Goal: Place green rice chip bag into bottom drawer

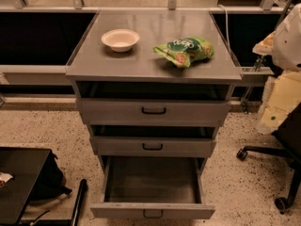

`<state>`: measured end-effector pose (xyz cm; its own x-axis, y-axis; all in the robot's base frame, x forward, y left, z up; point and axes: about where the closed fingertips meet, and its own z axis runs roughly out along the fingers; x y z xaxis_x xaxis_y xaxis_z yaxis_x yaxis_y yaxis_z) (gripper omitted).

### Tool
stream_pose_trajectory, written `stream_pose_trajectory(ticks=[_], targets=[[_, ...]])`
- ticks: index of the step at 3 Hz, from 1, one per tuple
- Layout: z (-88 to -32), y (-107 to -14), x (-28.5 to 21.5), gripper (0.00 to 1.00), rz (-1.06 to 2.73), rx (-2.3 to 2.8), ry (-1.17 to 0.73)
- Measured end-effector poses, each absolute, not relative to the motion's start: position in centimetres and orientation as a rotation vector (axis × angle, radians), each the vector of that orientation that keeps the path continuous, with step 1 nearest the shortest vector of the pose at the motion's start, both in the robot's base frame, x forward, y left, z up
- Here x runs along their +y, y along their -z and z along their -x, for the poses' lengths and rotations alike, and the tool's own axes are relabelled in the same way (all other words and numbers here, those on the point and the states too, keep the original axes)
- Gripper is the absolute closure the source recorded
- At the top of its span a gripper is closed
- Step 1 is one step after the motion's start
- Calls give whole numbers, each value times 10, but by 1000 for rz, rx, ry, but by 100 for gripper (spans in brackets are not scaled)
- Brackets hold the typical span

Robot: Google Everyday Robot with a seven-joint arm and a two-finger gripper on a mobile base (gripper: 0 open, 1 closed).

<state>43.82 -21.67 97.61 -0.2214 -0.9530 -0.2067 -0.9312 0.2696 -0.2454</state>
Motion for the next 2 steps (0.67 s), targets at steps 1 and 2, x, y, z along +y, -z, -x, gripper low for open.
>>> stream_pose_trajectory(ticks=[1, 2], targets=[[-446, -978, -216, 0, 1725, 2215, 111], [-479, -977, -212, 0, 1741, 2165, 125]])
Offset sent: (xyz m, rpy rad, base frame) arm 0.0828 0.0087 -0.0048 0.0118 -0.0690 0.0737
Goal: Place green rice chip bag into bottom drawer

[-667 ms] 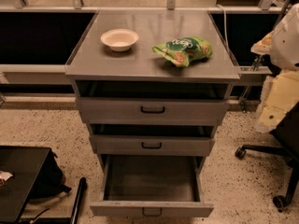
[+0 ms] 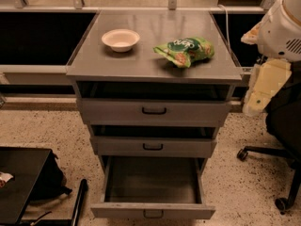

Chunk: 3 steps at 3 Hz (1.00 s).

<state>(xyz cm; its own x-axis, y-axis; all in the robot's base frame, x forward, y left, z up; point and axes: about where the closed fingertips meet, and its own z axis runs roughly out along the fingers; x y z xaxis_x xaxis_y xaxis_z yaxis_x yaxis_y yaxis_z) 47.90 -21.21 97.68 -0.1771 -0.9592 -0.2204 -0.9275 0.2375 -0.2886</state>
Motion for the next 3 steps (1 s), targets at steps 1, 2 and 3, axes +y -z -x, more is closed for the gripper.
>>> stream_pose_trajectory(ticks=[1, 2, 3], targets=[[-522, -972, -214, 0, 1704, 2090, 78], [-559, -962, -218, 0, 1649, 2027, 1], [-586, -948, -230, 0, 1567, 1925, -152]])
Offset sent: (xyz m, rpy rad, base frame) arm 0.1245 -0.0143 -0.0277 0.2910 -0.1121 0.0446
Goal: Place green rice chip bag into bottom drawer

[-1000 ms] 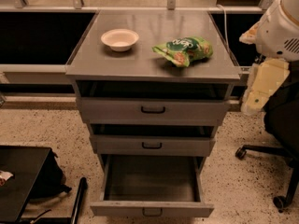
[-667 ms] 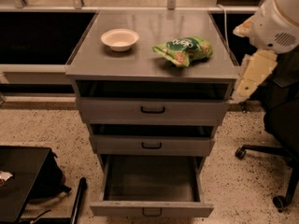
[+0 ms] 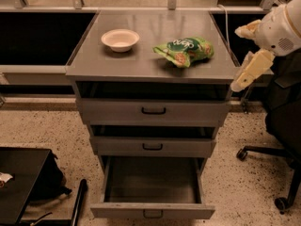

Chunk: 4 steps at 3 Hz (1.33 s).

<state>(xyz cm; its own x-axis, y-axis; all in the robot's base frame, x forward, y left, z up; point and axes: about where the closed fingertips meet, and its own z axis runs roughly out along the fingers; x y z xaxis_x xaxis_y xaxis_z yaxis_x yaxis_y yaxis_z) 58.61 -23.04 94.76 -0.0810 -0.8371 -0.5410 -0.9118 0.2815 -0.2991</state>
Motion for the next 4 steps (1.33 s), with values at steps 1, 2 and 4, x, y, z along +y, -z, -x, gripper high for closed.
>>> stream_pose_trajectory(ticks=[1, 2, 4], targets=[[-591, -945, -220, 0, 1538, 1894, -235], [-595, -944, -217, 0, 1536, 1875, -247], [-675, -971, -183, 0, 1480, 1806, -209]])
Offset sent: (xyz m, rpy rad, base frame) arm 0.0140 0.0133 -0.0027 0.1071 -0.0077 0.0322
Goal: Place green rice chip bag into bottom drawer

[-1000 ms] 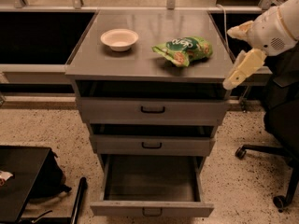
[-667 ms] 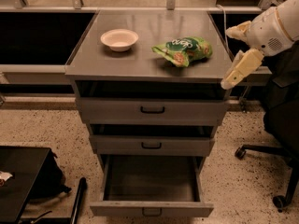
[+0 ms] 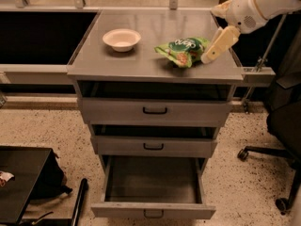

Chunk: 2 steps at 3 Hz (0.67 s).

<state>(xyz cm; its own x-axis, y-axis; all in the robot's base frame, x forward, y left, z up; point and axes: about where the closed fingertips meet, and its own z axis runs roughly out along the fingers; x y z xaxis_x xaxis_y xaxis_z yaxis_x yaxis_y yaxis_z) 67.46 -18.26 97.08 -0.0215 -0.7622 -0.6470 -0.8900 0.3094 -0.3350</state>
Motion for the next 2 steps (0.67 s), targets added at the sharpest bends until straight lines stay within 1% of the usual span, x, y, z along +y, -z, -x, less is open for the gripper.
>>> stream_pose_trajectory(ticks=[1, 2], targets=[[-715, -995, -170, 0, 1442, 1760, -164], [-721, -986, -167, 0, 1443, 1768, -190]])
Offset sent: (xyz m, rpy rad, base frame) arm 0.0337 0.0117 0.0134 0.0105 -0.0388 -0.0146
